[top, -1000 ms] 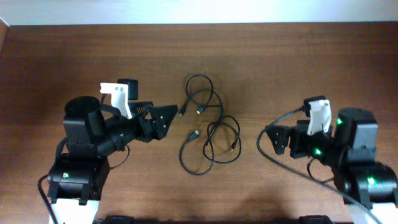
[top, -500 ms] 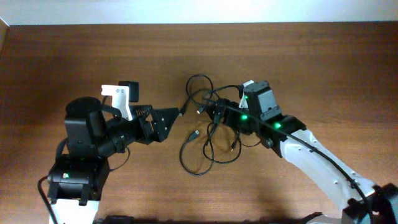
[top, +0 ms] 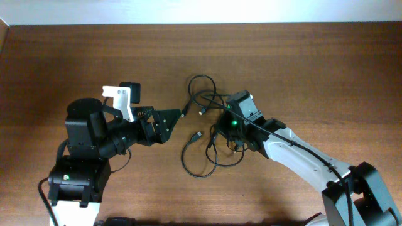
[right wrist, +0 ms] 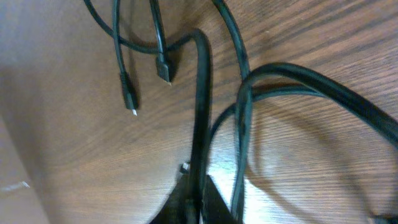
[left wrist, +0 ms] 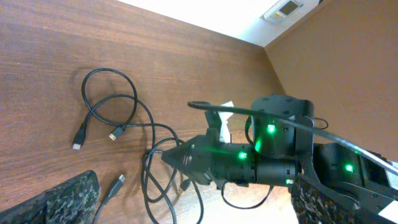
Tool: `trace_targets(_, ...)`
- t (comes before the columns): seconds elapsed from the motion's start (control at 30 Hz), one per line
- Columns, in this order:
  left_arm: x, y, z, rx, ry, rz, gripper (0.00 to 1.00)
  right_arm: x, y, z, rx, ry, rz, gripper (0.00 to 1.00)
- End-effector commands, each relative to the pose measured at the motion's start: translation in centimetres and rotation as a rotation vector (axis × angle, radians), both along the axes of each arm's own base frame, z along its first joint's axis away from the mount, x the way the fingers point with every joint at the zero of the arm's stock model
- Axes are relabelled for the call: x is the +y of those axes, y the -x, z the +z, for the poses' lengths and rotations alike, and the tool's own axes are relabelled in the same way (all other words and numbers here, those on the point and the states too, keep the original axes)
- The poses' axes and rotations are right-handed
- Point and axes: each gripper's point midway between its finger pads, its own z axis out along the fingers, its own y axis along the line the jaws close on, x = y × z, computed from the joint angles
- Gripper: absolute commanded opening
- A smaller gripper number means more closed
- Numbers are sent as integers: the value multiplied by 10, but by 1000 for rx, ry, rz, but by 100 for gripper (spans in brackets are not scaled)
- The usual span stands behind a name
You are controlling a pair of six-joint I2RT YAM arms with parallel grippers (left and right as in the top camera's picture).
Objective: Untangle cables
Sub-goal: 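Grasp a strand of the remaining cables with the right gripper, then lift the grasped cable up and carry it to the right edge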
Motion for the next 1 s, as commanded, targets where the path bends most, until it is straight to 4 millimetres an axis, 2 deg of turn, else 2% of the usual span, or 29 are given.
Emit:
trace_targets(0.0,2,-1,3,-12,-8,10,99,12,-1,7,-23,-40,41,4)
trace_targets(0.07,3,2,-2,15,-10,10,99,33,-8,27,-114,-126,143,4)
trace_targets(0.13,3,4,-4,29,-11,10,99,68,-18,86,-338,-301,323,4)
trace_targets(0.17,3,4,-4,29,-11,10,99,73,-20,108,-394,-341,342,4)
trace_targets(0.3,8,2,-9,45,-33,42,99,77,-24,174,-572,-374,390,4)
trace_targets(0.33,10,3,-13,58,-42,53,99,77,-24,202,-634,-398,391,4)
trace_targets(0.37,10,4,-14,65,-42,53,99,77,-24,219,-674,-415,392,4)
trace_targets(0.43,10,6,-16,79,-41,49,99,78,-26,280,-800,-464,394,4)
trace_targets(0.53,10,9,-22,105,-48,45,99,79,-23,339,-911,-516,410,4)
trace_targets(0.57,10,8,-25,120,-49,45,99,79,-20,362,-956,-536,415,4)
trace_targets(0.67,9,6,-37,171,-53,43,99,76,-15,398,-1005,-581,404,4)
trace_targets(0.73,9,2,-50,228,-57,42,99,69,-11,432,-1075,-606,397,4)
trace_targets(0.77,9,1,-53,242,-58,42,99,63,-11,446,-1108,-610,385,4)
trace_targets(0.83,9,-2,-60,270,-61,41,99,38,-19,481,-1199,-595,319,4)
trace_targets(0.87,7,-1,-65,267,-84,6,99,23,-26,490,-1227,-579,289,4)
trace_targets(0.93,8,-1,-65,266,-86,4,99,5,-36,493,-1241,-551,264,4)
trace_targets(0.97,8,-1,-65,264,-87,4,99,4,-36,492,-1239,-550,277,4)
